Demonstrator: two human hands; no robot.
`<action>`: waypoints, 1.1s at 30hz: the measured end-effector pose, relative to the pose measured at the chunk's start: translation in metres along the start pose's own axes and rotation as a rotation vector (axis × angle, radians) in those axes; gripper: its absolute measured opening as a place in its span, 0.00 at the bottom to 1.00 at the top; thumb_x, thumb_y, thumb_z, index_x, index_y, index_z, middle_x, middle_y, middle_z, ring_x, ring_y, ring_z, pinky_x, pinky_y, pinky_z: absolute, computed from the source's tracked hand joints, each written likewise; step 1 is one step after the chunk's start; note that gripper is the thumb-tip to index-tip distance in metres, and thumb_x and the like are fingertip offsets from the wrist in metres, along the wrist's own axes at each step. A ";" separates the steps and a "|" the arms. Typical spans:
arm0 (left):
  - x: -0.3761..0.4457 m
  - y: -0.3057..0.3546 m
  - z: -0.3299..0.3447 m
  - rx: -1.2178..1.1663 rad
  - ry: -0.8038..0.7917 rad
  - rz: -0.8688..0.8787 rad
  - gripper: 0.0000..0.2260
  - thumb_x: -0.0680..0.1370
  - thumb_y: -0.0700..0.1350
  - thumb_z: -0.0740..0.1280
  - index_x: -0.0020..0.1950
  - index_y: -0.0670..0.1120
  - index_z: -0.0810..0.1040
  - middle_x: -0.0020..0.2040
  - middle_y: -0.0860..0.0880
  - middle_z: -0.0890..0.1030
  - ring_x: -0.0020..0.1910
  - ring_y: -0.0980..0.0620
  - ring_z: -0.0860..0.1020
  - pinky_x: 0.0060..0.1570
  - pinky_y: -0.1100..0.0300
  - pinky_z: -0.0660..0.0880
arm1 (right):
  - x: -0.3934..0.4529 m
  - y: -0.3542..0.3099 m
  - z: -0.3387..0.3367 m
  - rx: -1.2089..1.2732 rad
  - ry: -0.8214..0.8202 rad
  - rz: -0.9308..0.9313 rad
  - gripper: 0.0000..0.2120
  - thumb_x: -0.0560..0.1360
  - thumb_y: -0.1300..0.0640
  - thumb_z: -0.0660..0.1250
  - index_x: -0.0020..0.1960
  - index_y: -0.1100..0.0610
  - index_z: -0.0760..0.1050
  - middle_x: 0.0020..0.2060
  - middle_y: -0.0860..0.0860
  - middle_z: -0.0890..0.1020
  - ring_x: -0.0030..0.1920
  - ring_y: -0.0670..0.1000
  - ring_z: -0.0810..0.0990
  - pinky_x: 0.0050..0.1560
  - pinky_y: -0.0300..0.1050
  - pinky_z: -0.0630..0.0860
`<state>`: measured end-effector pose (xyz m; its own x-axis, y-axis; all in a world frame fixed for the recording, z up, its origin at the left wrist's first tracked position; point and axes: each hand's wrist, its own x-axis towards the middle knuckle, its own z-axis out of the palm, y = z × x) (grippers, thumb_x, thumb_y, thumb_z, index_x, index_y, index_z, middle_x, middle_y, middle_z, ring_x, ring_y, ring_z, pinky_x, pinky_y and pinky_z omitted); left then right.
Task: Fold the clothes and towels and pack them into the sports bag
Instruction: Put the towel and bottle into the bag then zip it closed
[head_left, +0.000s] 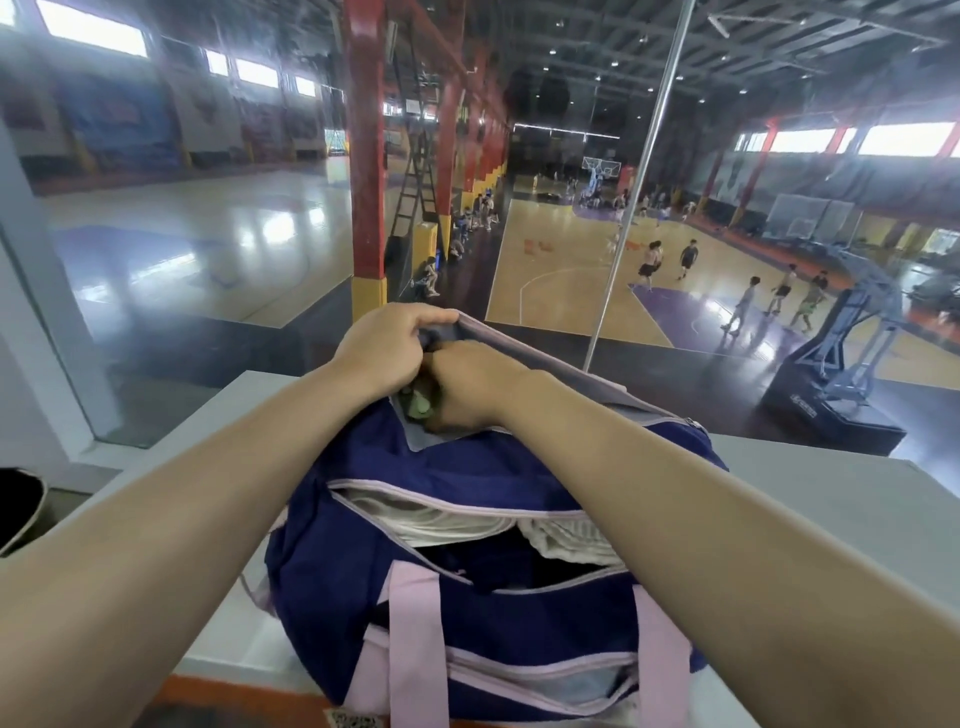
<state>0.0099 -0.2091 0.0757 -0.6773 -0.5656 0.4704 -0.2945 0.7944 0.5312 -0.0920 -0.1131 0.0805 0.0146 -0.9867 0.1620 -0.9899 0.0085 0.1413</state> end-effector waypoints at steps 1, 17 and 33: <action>0.000 -0.002 0.000 -0.006 -0.004 0.001 0.27 0.75 0.33 0.55 0.66 0.56 0.78 0.66 0.50 0.78 0.66 0.50 0.74 0.65 0.51 0.71 | 0.004 -0.002 0.002 -0.014 -0.016 0.015 0.20 0.72 0.47 0.68 0.61 0.55 0.76 0.55 0.55 0.81 0.54 0.57 0.79 0.49 0.45 0.72; 0.004 -0.004 0.002 -0.119 -0.109 0.027 0.21 0.81 0.36 0.56 0.71 0.51 0.73 0.69 0.52 0.75 0.69 0.55 0.70 0.65 0.65 0.63 | -0.022 0.014 0.025 0.512 0.307 0.098 0.32 0.64 0.50 0.75 0.66 0.54 0.71 0.60 0.52 0.76 0.62 0.51 0.72 0.62 0.46 0.71; 0.002 -0.022 -0.002 -0.089 -0.122 -0.015 0.26 0.76 0.29 0.55 0.66 0.51 0.78 0.65 0.49 0.78 0.67 0.52 0.73 0.67 0.60 0.65 | 0.003 0.000 0.022 0.362 -0.054 0.163 0.35 0.69 0.50 0.73 0.72 0.54 0.65 0.64 0.56 0.76 0.63 0.57 0.74 0.60 0.48 0.72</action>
<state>0.0160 -0.2287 0.0660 -0.7520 -0.5420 0.3753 -0.2480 0.7600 0.6007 -0.0949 -0.1196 0.0598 -0.1443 -0.9844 0.1005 -0.9646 0.1172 -0.2364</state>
